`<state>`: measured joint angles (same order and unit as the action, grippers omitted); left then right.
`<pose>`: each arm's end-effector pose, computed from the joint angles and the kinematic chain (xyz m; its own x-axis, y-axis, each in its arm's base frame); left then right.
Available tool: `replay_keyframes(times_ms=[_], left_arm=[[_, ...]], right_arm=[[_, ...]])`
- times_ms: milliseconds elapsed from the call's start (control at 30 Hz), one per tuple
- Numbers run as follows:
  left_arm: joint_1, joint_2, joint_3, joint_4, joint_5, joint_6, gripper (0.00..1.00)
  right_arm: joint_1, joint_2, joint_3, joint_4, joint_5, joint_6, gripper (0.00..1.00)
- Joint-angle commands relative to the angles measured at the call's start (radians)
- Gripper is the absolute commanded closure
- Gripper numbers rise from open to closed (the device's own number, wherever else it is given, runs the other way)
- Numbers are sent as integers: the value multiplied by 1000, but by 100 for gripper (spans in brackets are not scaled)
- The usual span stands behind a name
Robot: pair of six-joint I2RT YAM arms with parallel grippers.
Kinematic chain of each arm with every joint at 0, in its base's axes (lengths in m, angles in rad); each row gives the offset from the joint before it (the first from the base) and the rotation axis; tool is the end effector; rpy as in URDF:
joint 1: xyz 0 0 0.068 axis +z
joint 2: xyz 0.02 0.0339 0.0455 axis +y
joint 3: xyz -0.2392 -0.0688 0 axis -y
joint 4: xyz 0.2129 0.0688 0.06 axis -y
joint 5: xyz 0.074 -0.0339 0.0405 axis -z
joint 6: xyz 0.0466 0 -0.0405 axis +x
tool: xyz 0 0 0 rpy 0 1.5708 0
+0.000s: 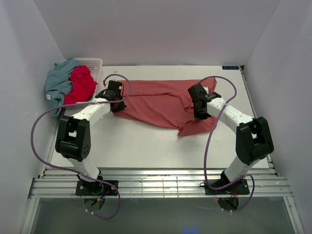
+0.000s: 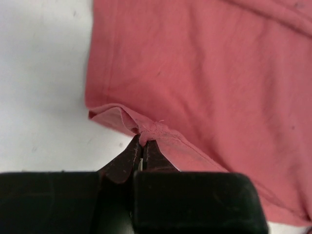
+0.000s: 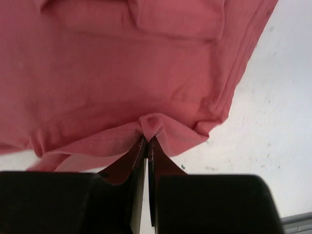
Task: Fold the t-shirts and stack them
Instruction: Fold the tshirt
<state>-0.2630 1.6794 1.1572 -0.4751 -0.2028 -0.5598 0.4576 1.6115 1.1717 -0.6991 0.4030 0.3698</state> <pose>0.3166 -0.0755 0.1966 -0.7665 -0.3323 -0.5496 -0.3044 0.9415 -0.1448 0.2744 0.1147 0.2100 -0.8533 -0.0496 -0.5190 0.0529 0.9821 -0.1808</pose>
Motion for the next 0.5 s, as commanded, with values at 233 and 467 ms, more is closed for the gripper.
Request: replay_keyframes(times_ms=[233,467], left_arm=[[64,167,163,59,-15,35,100],[93,204,257,56,-21,54,100]], right_arm=[[-134,244,340,95,63,-157,92],[-186,360,560,79,45,-226,92]])
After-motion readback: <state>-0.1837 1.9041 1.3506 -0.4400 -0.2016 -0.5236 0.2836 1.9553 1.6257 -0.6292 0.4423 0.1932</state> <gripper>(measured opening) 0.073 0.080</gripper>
